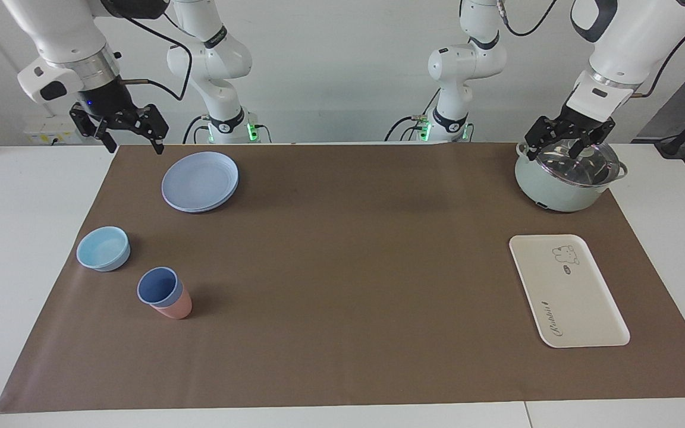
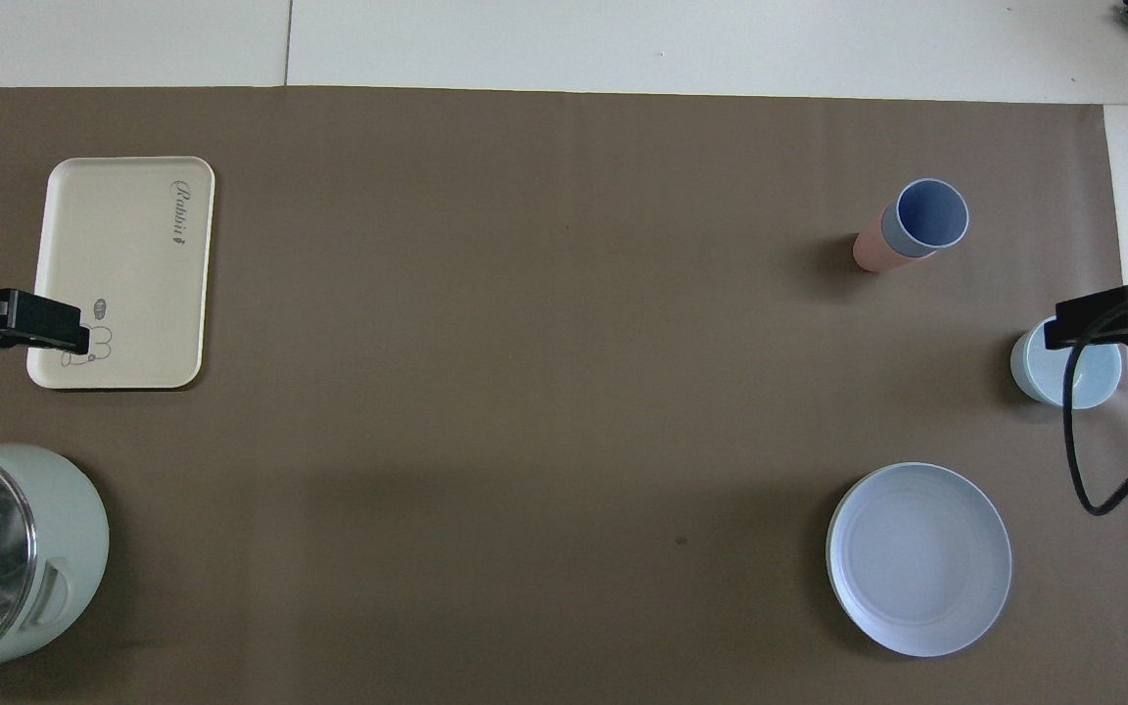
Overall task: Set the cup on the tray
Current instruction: 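Move the right gripper up toward the nested pink and blue cups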
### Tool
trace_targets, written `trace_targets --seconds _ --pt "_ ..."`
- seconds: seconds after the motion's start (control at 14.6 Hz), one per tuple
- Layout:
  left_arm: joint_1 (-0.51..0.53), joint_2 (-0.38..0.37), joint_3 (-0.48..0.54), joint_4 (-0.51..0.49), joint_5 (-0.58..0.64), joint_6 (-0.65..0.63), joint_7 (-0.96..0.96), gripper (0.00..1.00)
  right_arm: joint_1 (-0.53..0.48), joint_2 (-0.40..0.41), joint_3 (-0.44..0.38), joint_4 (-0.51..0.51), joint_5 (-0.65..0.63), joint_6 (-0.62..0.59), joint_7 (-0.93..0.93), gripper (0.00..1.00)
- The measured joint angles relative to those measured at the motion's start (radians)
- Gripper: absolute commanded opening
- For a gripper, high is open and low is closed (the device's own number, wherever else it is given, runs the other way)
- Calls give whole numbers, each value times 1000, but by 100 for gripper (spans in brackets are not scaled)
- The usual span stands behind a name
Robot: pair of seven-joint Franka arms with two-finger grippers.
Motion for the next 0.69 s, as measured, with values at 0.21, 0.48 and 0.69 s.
trace_targets --seconds 0.21,0.48,0.69 --pt "0 0 0 0 0 0 0 100 0 0 0 -3 0 0 0 100" --pt "0 0 0 0 0 0 0 100 -3 -3 -3 -24 0 11 0 100" --pt "0 0 0 0 0 0 0 100 -9 -4 -4 -45 2 67 -86 100"
